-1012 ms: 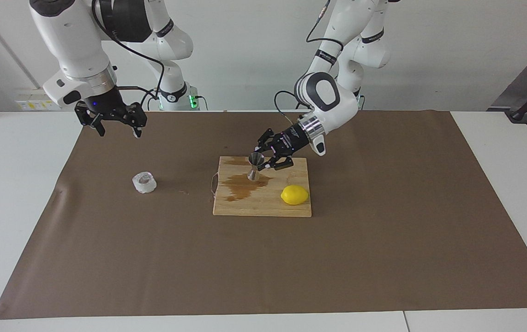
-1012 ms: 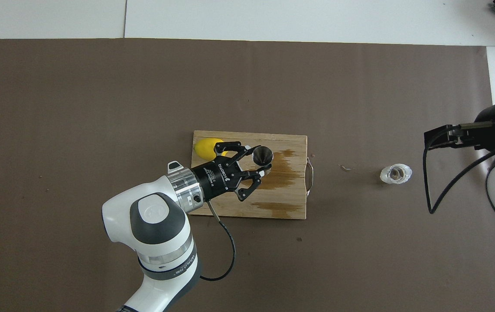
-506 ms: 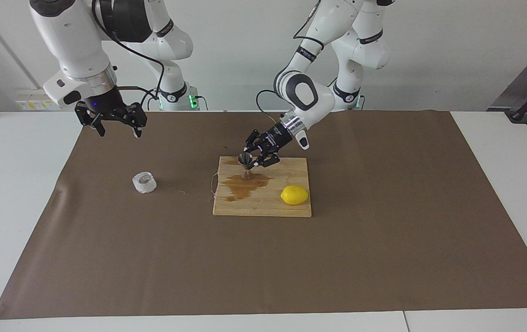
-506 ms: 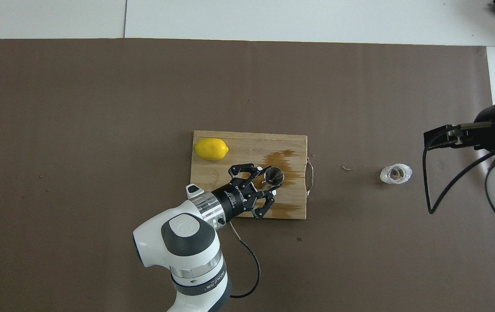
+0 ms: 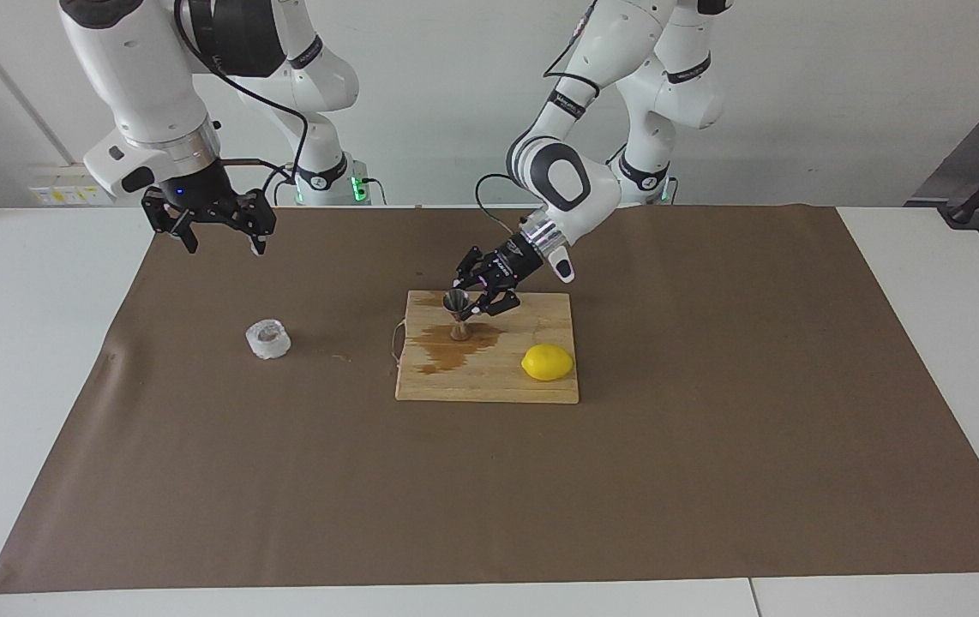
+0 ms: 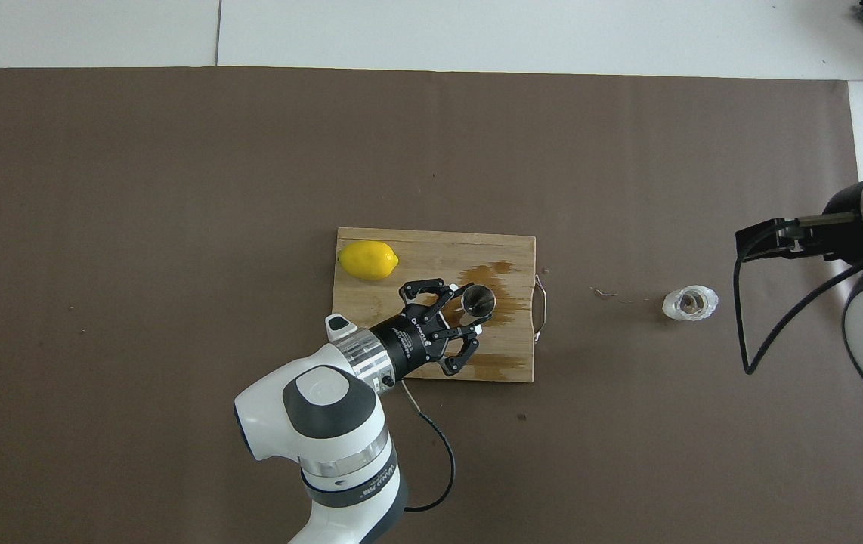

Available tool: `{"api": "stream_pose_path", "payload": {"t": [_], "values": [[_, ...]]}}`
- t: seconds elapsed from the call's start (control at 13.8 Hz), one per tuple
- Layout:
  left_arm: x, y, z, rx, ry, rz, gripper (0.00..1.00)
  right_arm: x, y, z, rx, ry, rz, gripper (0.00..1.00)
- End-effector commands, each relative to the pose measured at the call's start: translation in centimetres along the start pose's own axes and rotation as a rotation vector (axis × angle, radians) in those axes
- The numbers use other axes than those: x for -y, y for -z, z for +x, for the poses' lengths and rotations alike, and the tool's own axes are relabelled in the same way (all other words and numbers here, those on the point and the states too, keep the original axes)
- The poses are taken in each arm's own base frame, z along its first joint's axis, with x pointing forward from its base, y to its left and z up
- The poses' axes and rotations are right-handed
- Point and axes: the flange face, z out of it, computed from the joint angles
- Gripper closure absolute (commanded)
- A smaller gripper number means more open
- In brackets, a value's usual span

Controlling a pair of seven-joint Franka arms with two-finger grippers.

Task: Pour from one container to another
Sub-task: 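Lower the metal cup onto the board and open the left gripper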

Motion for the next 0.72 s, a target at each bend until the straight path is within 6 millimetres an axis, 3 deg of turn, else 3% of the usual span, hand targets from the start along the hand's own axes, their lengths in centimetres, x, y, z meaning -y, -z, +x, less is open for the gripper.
{"api": "stream_pose_path", "payload": {"t": [0.0, 0.14, 0.22, 0.29, 0.65], "values": [[-0.1, -0.3, -0.3, 0.016, -0.015, -0.015, 1.0, 0.0, 0.0, -0.7, -0.011, -0.007, 0.027, 0.0], [-0.2, -0.2, -0.2, 0.013, -0.014, -0.017, 1.0, 0.0, -0.1, -0.7, -0.009, 0.0, 0.027, 0.0], [-0.2, -0.2, -0.1, 0.013, -0.009, -0.019, 0.83, 0.0, -0.1, -0.7, -0.009, 0.019, 0.027, 0.0], [-0.2, -0.2, -0.1, 0.015, -0.006, -0.019, 0.78, 0.0, -0.2, -0.7, -0.01, 0.041, 0.027, 0.0], [0.2, -0.2, 0.7, 0.002, 0.006, -0.018, 0.76, 0.1, -0.7, -0.9, -0.019, 0.143, 0.026, 0.0]]}}
